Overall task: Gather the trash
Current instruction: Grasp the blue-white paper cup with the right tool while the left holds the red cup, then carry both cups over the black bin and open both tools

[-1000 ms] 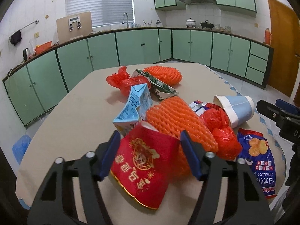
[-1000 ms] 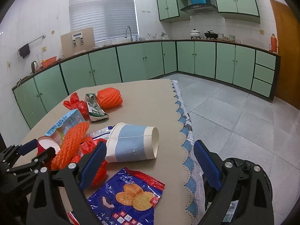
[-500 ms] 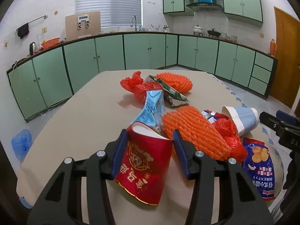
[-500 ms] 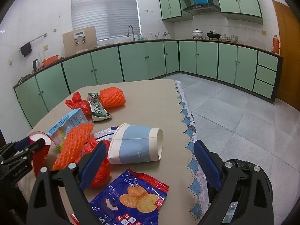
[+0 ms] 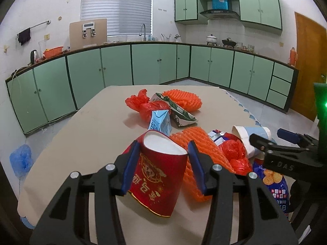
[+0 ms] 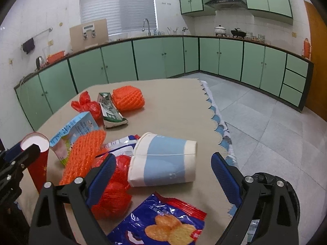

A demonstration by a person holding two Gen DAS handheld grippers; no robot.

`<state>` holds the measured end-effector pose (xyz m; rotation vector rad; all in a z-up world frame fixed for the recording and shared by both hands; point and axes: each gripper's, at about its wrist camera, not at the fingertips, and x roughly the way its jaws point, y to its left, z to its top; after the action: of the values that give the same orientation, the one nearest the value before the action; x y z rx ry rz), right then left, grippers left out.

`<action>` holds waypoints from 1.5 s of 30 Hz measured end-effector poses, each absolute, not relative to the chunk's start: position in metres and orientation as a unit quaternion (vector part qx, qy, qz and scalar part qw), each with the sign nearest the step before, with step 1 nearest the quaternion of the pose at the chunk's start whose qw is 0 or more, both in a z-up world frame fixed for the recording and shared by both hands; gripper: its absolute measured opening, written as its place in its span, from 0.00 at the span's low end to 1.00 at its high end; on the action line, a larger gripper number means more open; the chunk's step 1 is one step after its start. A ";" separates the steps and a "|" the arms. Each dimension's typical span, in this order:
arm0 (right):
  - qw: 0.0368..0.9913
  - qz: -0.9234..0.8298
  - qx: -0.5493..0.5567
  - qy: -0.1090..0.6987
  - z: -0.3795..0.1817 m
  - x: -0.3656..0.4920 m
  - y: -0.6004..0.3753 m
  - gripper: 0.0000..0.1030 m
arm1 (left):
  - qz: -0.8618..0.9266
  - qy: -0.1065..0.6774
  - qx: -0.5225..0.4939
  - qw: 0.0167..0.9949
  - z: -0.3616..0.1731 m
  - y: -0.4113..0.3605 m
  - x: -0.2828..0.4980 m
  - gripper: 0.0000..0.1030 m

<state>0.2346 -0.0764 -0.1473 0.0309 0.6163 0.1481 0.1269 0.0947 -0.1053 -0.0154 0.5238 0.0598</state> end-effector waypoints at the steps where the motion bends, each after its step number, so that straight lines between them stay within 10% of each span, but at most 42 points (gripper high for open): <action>1: 0.949 0.067 0.007 0.308 -0.149 0.237 -0.073 0.89 | 0.029 0.260 -0.008 0.965 -0.106 0.095 0.128 0.45; 11: 0.934 0.040 -0.008 0.356 -0.168 0.253 -0.072 0.89 | 0.027 0.262 -0.012 0.965 -0.109 0.098 0.133 0.45; 15: 0.928 0.060 -0.002 0.368 -0.171 0.255 -0.072 0.73 | 0.027 0.262 -0.012 0.965 -0.109 0.098 0.133 0.45; 45: 0.968 0.047 0.033 0.244 -0.071 0.188 -0.146 0.73 | -0.053 0.171 0.006 0.984 -0.045 0.024 0.120 0.45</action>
<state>0.1882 -0.1462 -0.0712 0.0664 0.4937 0.0944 0.1198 0.0242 -0.0451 0.0127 0.3446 -0.1065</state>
